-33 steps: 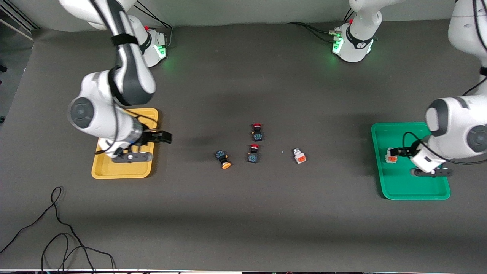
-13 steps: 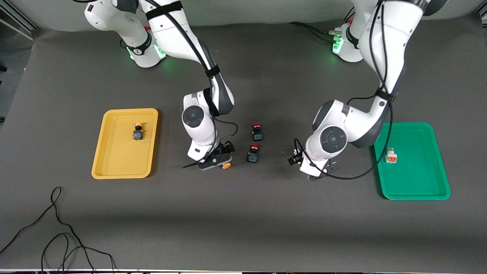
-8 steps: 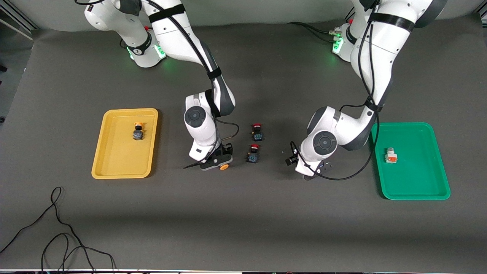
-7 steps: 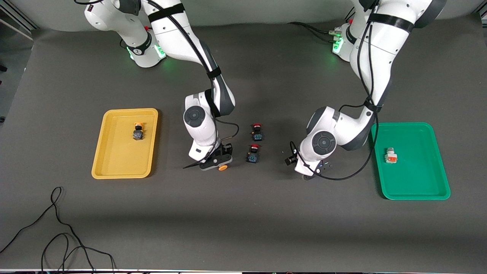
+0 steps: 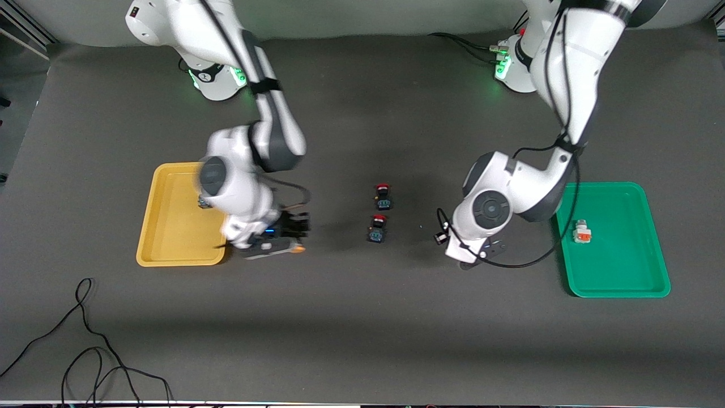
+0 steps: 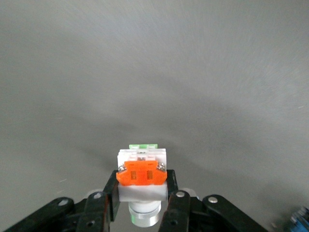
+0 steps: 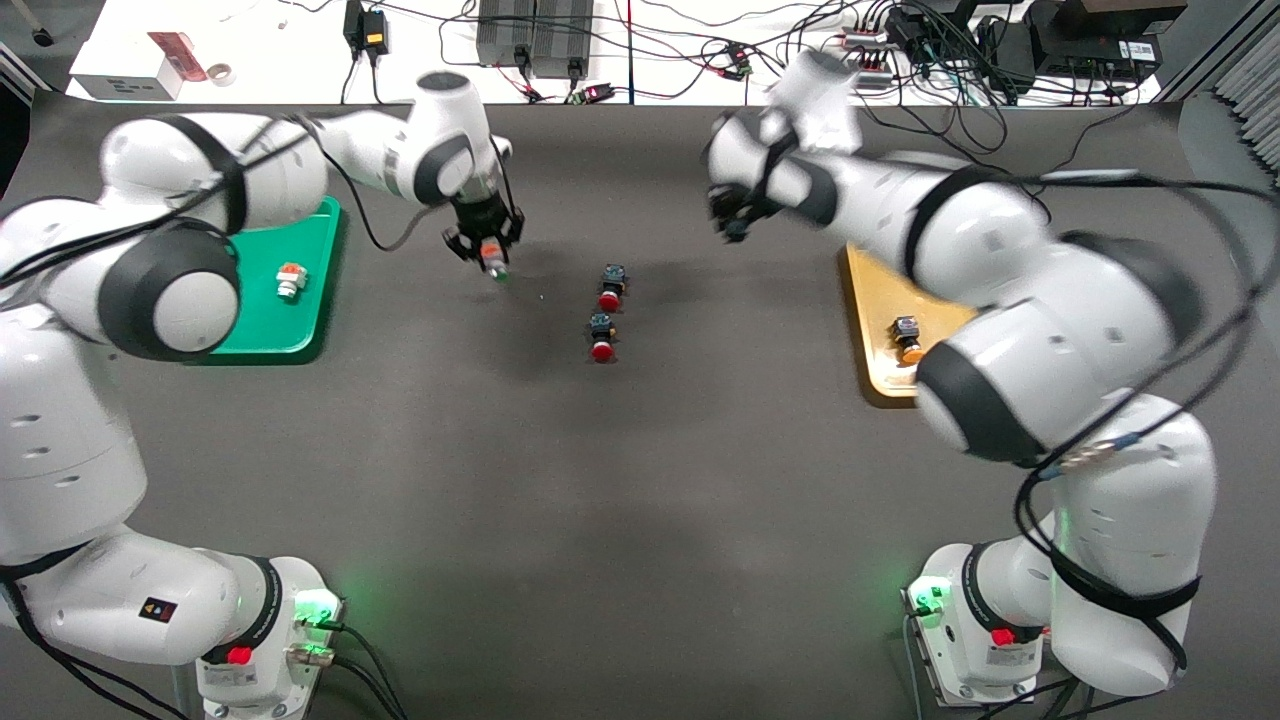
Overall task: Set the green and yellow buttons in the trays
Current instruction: 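Place the yellow button in the yellow tray while the left places white button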
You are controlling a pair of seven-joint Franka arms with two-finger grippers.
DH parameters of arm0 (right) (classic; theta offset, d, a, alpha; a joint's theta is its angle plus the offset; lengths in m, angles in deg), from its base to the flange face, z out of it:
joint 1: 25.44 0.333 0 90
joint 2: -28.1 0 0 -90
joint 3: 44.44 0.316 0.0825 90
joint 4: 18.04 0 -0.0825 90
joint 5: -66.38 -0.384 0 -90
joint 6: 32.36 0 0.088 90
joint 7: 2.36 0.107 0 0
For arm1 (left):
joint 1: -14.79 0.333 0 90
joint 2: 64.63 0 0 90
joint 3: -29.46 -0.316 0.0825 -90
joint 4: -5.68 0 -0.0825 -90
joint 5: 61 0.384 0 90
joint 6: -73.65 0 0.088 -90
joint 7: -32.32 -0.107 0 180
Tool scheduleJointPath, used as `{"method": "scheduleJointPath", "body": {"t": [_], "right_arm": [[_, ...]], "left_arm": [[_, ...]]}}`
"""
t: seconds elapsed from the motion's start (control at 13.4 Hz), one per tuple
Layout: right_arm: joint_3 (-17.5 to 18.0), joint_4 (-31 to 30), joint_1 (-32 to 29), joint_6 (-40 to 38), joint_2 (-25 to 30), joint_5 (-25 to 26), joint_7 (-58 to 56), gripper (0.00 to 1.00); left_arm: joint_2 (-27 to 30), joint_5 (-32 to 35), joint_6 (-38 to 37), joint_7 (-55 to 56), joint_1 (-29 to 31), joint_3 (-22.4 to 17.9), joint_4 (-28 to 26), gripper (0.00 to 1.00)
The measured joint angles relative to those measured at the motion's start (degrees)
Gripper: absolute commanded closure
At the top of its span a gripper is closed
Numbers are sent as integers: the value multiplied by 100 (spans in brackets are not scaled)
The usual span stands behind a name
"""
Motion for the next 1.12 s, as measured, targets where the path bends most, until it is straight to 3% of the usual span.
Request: {"method": "scheduleJointPath", "body": {"t": [0.15, 0.37, 0.6, 0.75, 0.89, 1.12], "right_arm": [[-827, -47, -66, -1029, 451, 111, -575, 100], [-1764, -340, -269, -1663, 603, 252, -2070, 100], [-1828, -867, -944, -1566, 438, 286, -3223, 100], [-1802, -1160, -1397, -1075, 128, 282, -3918, 100], [-1666, -1520, -1719, -460, -154, 86, -4451, 100], [-1266, -1865, -2105, -114, -509, -551, -5108, 100]], "left_arm": [[676, -293, -885, -746, 346, -14, 54, 98], [1551, -434, -2280, -2639, 1383, -72, 23, 98], [1724, 1, -2577, -4951, 2857, -138, -83, 100], [1579, 366, -2134, -6188, 3768, -156, -213, 100], [1235, 574, -1118, -6628, 4152, -154, -545, 100], [503, 852, 318, -6632, 4169, -143, -1032, 97]]}}
